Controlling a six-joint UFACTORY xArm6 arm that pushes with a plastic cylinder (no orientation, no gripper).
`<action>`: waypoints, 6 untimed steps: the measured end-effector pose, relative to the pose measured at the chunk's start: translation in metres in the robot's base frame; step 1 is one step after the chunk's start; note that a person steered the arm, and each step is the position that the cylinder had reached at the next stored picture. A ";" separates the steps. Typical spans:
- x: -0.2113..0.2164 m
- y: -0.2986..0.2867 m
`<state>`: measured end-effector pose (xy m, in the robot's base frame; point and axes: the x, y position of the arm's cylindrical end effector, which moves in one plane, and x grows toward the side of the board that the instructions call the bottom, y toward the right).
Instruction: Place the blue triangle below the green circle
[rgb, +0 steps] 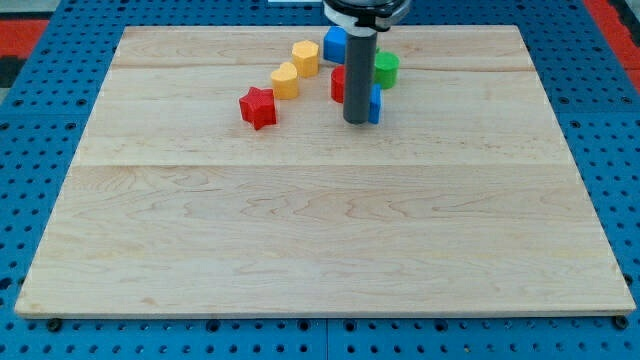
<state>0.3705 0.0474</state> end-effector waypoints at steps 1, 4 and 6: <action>-0.002 0.012; -0.008 0.040; -0.015 0.055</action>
<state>0.3558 0.1020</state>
